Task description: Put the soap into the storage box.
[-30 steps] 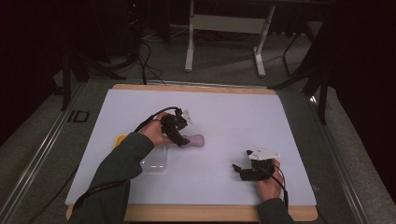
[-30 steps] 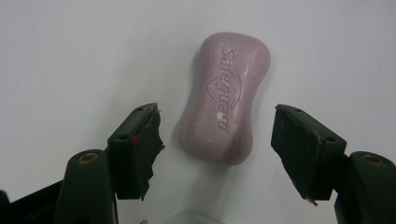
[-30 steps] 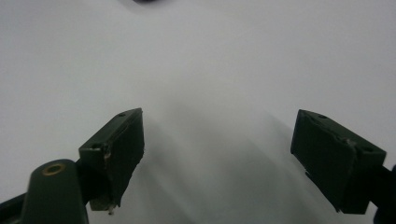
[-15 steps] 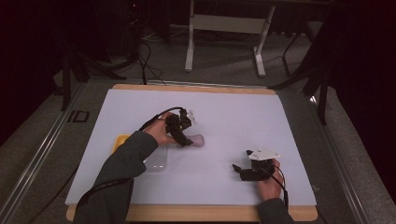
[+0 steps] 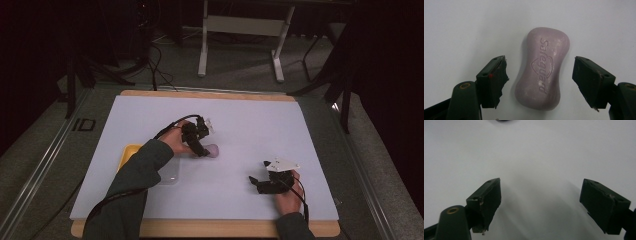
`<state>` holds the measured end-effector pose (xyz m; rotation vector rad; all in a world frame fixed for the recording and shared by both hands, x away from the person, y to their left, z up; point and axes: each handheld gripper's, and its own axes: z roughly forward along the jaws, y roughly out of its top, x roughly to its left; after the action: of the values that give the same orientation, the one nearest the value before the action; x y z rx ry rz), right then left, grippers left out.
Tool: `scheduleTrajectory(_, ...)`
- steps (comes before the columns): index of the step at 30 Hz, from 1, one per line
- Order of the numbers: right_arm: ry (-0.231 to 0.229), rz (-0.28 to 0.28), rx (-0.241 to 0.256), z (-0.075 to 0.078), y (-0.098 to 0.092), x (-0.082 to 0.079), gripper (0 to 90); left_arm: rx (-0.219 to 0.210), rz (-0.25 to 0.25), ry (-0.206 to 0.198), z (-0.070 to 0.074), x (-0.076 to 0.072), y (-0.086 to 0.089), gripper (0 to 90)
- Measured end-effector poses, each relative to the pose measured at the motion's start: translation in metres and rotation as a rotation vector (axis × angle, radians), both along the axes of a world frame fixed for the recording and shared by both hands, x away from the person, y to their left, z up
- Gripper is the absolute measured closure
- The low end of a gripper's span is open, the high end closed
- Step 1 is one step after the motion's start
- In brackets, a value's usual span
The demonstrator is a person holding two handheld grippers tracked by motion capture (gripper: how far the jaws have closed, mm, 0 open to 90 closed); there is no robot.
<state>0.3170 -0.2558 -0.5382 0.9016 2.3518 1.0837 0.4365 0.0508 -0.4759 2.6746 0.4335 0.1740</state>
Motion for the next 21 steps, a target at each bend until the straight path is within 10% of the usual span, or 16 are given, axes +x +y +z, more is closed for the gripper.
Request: scheduleTrajectory(21,-0.001,0.002,-0.007,0.000,0.000,0.000,17.1,0.002,-0.007,0.044,-0.014,0.007,-0.007,27.7)
